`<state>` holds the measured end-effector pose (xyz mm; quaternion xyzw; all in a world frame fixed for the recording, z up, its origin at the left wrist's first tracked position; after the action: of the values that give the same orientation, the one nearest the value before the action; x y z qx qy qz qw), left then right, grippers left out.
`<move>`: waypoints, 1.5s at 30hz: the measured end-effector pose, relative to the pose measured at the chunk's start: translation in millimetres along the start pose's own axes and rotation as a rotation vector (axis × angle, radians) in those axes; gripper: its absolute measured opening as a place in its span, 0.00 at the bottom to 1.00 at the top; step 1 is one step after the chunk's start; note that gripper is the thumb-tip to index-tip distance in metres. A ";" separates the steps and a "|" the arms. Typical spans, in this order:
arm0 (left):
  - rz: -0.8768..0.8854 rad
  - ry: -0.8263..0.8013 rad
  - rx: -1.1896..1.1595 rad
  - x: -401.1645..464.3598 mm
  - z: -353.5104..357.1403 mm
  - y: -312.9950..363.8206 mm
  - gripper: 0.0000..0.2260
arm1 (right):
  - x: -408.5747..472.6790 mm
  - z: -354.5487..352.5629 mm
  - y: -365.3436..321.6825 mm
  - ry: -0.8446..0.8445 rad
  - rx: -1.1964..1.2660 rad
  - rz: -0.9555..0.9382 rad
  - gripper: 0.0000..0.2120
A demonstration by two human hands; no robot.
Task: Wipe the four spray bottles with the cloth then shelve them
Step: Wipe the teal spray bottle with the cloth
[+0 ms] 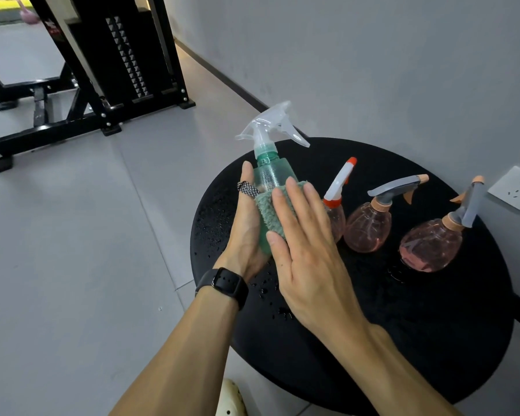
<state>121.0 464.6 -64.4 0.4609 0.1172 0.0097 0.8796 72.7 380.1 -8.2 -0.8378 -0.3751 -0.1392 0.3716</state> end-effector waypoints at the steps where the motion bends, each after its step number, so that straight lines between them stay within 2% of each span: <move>1: 0.009 -0.016 0.021 -0.7 1.9 0.1 0.29 | 2.3 -1.7 0.9 0.005 0.018 0.011 0.25; 8: 0.018 -0.014 0.139 -0.4 2.1 -8.9 0.29 | 21.2 -11.9 7.1 0.054 0.073 0.054 0.24; 13: 0.031 0.028 0.199 2.0 -2.4 -9.9 0.23 | 31.0 -7.6 11.8 0.001 0.082 0.083 0.24; 19: 0.111 0.075 0.099 -0.9 -0.7 -4.9 0.21 | 39.8 0.3 11.2 -0.045 0.099 0.083 0.24; 23: 0.098 0.063 0.018 -0.4 -2.6 -2.3 0.21 | 39.6 2.3 8.6 -0.043 0.102 0.077 0.25; 27: 0.084 0.065 -0.016 -0.5 -8.3 -0.6 0.25 | 31.7 7.1 10.1 -0.082 0.114 0.085 0.25; 34: 0.055 0.093 -0.024 1.4 -14.5 -1.0 0.28 | 14.4 7.3 10.7 -0.072 0.122 0.072 0.25; 45: 0.066 0.059 0.031 4.0 -7.0 -4.7 0.23 | 4.0 1.3 15.5 -0.088 0.135 0.097 0.25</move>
<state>123.0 468.1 -72.9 0.4778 0.1278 0.0504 0.8677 86.7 376.3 -15.0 -0.8332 -0.3587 -0.0584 0.4168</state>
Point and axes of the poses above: each hand's wrist, its own x-axis towards the middle knuckle, its own z-axis out of the palm, y = z × x, the point moved 8 cm from there along x, towards the middle knuckle, and after that the axes turned 6 degrees about x, right-handed, at the moved point
